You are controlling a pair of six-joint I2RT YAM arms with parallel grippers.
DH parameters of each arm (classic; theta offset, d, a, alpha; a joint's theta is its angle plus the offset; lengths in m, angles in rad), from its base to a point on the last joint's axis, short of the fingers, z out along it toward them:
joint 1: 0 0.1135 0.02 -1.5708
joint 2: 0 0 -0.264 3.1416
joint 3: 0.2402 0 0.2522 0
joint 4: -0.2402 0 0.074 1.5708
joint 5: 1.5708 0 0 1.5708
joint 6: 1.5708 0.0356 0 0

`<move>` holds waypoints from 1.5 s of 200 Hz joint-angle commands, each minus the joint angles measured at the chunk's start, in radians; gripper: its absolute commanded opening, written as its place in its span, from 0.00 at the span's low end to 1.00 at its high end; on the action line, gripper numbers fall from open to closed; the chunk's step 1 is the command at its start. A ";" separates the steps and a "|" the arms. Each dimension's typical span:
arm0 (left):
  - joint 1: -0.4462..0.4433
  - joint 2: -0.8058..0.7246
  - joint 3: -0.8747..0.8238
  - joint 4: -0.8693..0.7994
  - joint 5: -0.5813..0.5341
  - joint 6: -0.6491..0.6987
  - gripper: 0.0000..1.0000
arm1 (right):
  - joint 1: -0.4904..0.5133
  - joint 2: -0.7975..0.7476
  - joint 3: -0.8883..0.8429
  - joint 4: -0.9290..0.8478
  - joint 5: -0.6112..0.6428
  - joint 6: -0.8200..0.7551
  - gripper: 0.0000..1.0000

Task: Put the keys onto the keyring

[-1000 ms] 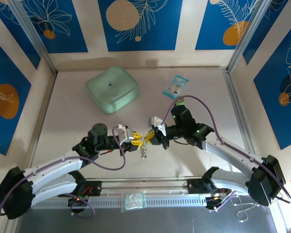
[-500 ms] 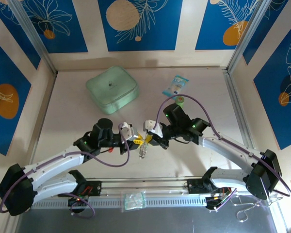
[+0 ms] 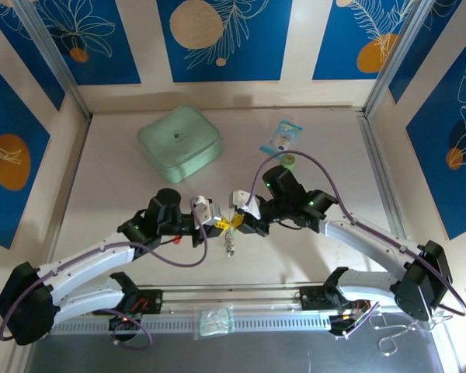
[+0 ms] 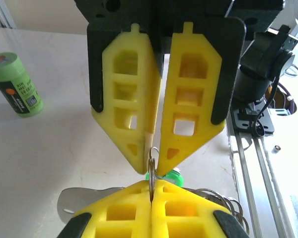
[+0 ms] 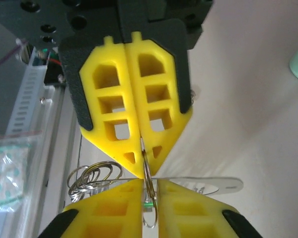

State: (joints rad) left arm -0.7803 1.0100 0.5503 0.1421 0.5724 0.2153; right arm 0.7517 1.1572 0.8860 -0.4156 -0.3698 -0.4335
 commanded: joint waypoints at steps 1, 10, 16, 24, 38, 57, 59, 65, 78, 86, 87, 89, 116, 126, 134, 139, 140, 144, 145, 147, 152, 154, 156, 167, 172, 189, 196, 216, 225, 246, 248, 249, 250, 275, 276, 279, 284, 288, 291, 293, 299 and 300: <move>-0.005 -0.035 -0.036 0.109 0.022 -0.027 0.00 | -0.054 -0.064 -0.070 0.126 -0.137 0.118 0.20; -0.005 -0.042 -0.052 0.142 0.022 -0.040 0.00 | -0.064 -0.075 -0.092 0.141 -0.152 0.138 0.21; -0.005 -0.042 -0.064 0.166 0.023 -0.049 0.00 | -0.066 -0.079 -0.101 0.147 -0.154 0.148 0.21; -0.004 -0.044 -0.078 0.201 0.027 -0.063 0.00 | -0.068 -0.082 -0.112 0.152 -0.158 0.155 0.21; -0.005 -0.042 -0.103 0.258 0.031 -0.088 0.00 | -0.069 -0.082 -0.124 0.153 -0.157 0.159 0.21; -0.005 -0.039 -0.115 0.290 0.036 -0.095 0.00 | -0.071 -0.076 -0.131 0.153 -0.160 0.157 0.22; -0.004 -0.039 -0.115 0.290 0.037 -0.095 0.00 | -0.071 -0.075 -0.131 0.153 -0.161 0.157 0.22; -0.005 -0.038 -0.115 0.289 0.038 -0.095 0.00 | -0.071 -0.073 -0.128 0.150 -0.167 0.156 0.22; -0.005 -0.039 -0.115 0.286 0.038 -0.092 0.00 | -0.073 -0.071 -0.128 0.148 -0.180 0.153 0.22; -0.004 -0.040 -0.115 0.285 0.039 -0.090 0.00 | -0.072 -0.070 -0.129 0.143 -0.182 0.149 0.21; -0.005 -0.041 -0.115 0.286 0.039 -0.090 0.00 | -0.072 -0.068 -0.128 0.142 -0.183 0.148 0.21; -0.005 -0.041 -0.115 0.286 0.039 -0.090 0.00 | -0.072 -0.068 -0.129 0.141 -0.183 0.148 0.21; -0.005 -0.039 -0.115 0.292 0.046 -0.092 0.00 | -0.072 -0.056 -0.123 0.131 -0.179 0.141 0.19; -0.004 -0.039 -0.115 0.293 0.049 -0.093 0.00 | -0.072 -0.054 -0.122 0.132 -0.182 0.140 0.17; -0.005 -0.040 -0.114 0.295 0.050 -0.094 0.00 | -0.072 -0.054 -0.119 0.134 -0.182 0.142 0.15; -0.005 -0.040 -0.113 0.295 0.051 -0.093 0.00 | -0.072 -0.054 -0.118 0.133 -0.180 0.140 0.13; -0.005 -0.040 -0.113 0.295 0.050 -0.093 0.00 | -0.072 -0.054 -0.119 0.133 -0.180 0.140 0.13; -0.005 -0.041 -0.113 0.295 0.049 -0.091 0.00 | -0.073 -0.054 -0.118 0.133 -0.179 0.140 0.13; -0.005 -0.041 -0.113 0.295 0.049 -0.092 0.00 | -0.073 -0.054 -0.118 0.133 -0.179 0.139 0.13; -0.005 -0.042 -0.114 0.295 0.049 -0.091 0.00 | -0.073 -0.055 -0.119 0.133 -0.177 0.140 0.12; -0.005 -0.042 -0.115 0.296 0.047 -0.090 0.00 | -0.074 -0.054 -0.118 0.134 -0.177 0.140 0.12; -0.005 -0.042 -0.115 0.297 0.048 -0.090 0.00 | -0.074 -0.055 -0.118 0.134 -0.179 0.140 0.11; -0.005 -0.041 -0.115 0.298 0.048 -0.090 0.00 | -0.074 -0.054 -0.118 0.134 -0.178 0.140 0.11; -0.005 -0.042 -0.115 0.301 0.049 -0.090 0.00 | -0.074 -0.054 -0.118 0.137 -0.178 0.143 0.11; -0.005 -0.042 -0.115 0.301 0.051 -0.091 0.00 | -0.075 -0.053 -0.118 0.139 -0.177 0.145 0.11; -0.004 -0.040 -0.113 0.301 0.055 -0.090 0.00 | -0.075 -0.054 -0.121 0.148 -0.161 0.149 0.19; -0.005 -0.040 -0.114 0.300 0.055 -0.090 0.00 | -0.075 -0.056 -0.122 0.153 -0.156 0.151 0.22; -0.005 -0.039 -0.113 0.300 0.057 -0.087 0.00 | -0.075 -0.053 -0.117 0.151 -0.168 0.151 0.23; -0.005 -0.040 -0.113 0.301 0.058 -0.086 0.00 | -0.075 -0.050 -0.115 0.148 -0.175 0.150 0.23; -0.005 -0.042 -0.112 0.303 0.058 -0.088 0.00 | -0.075 -0.045 -0.114 0.144 -0.188 0.151 0.15; -0.005 -0.042 -0.112 0.303 0.058 -0.087 0.00 | -0.075 -0.045 -0.113 0.144 -0.188 0.150 0.14; -0.005 -0.043 -0.112 0.303 0.058 -0.087 0.00 | -0.075 -0.045 -0.114 0.144 -0.188 0.150 0.14; -0.004 -0.043 -0.112 0.303 0.059 -0.087 0.00 | -0.075 -0.047 -0.113 0.143 -0.188 0.150 0.13; -0.005 -0.049 -0.112 0.304 0.056 -0.085 0.00 | -0.080 -0.051 -0.112 0.132 -0.193 0.144 0.01; -0.005 -0.050 -0.113 0.305 0.055 -0.085 0.00 | -0.080 -0.051 -0.113 0.132 -0.193 0.144 0.01; -0.004 -0.050 -0.113 0.306 0.055 -0.084 0.00 | -0.081 -0.051 -0.111 0.131 -0.194 0.143 0.00; -0.005 -0.051 -0.113 0.308 0.054 -0.084 0.00 | -0.083 -0.051 -0.112 0.132 -0.195 0.143 0.00; -0.005 -0.051 -0.113 0.310 0.054 -0.084 0.00 | -0.084 -0.051 -0.112 0.131 -0.198 0.144 0.00; -0.005 -0.051 -0.113 0.313 0.055 -0.083 0.00 | -0.086 -0.052 -0.111 0.132 -0.200 0.144 0.00; -0.005 -0.052 -0.113 0.314 0.055 -0.084 0.00 | -0.086 -0.051 -0.112 0.133 -0.200 0.144 0.00; -0.005 -0.053 -0.112 0.316 0.058 -0.084 0.00 | -0.087 -0.050 -0.112 0.137 -0.204 0.146 0.00; -0.005 -0.052 -0.112 0.317 0.058 -0.084 0.00 | -0.087 -0.050 -0.112 0.137 -0.205 0.146 0.00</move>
State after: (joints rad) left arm -0.7803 0.9825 0.4400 0.3851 0.5991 0.1360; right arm 0.6754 1.1046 0.7681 -0.2733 -0.5385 -0.2863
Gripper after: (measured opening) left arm 0.043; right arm 0.057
